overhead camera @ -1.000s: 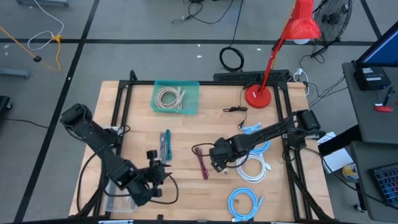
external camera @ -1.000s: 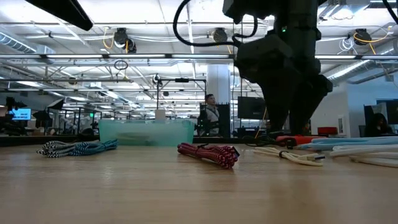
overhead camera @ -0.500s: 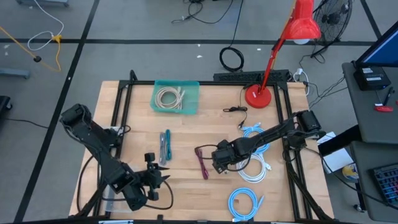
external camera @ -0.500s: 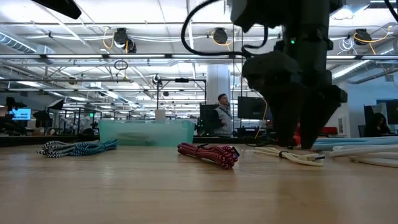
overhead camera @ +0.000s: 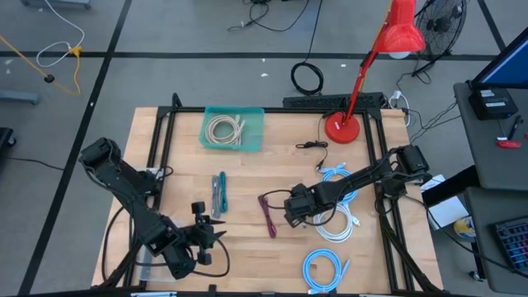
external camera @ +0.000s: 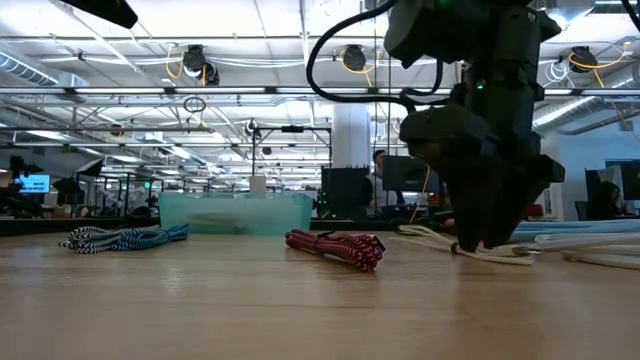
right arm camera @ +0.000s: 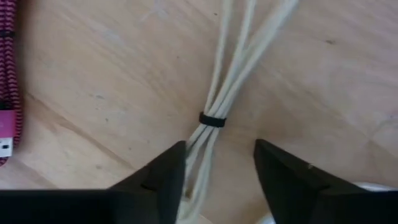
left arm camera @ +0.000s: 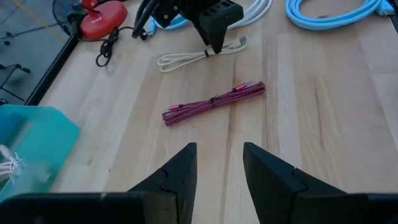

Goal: Pick & Place USB Port
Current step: Put the brown charger cable into the transparent bin

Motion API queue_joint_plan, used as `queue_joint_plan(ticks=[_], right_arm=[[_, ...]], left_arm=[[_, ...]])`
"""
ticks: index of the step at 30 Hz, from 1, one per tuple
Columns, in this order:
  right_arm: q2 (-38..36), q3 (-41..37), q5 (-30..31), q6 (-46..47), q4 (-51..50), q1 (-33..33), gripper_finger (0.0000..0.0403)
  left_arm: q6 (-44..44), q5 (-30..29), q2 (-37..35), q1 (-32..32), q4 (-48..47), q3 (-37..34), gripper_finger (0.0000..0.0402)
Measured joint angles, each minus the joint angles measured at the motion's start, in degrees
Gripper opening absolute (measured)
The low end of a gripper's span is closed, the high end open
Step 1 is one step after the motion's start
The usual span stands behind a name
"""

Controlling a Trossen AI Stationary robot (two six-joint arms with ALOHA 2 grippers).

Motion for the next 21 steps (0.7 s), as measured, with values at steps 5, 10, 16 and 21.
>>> queue_joint_plan(ticks=[5,10,16,21], right_arm=[[0.07,-0.02,0.92,-1.57,1.42,0.01,0.0090],[0.20,-0.01,1.07,-5.60,3.96,-0.07,0.0014],[-0.36,2.26,7.61,-13.19,5.74,0.00,0.0005],[-3.68,6.99,13.80,-22.17,6.55,-0.02,0.0002]], left_arm=[[-0.33,0.00,0.00,0.00,-0.01,0.00,0.0131],[-0.54,-0.02,0.00,0.00,0.00,0.00,0.0131],[-2.06,-2.46,0.00,0.00,-0.17,-1.17,0.0131],[-7.88,-8.95,0.00,0.26,-5.30,-1.51,0.0131]])
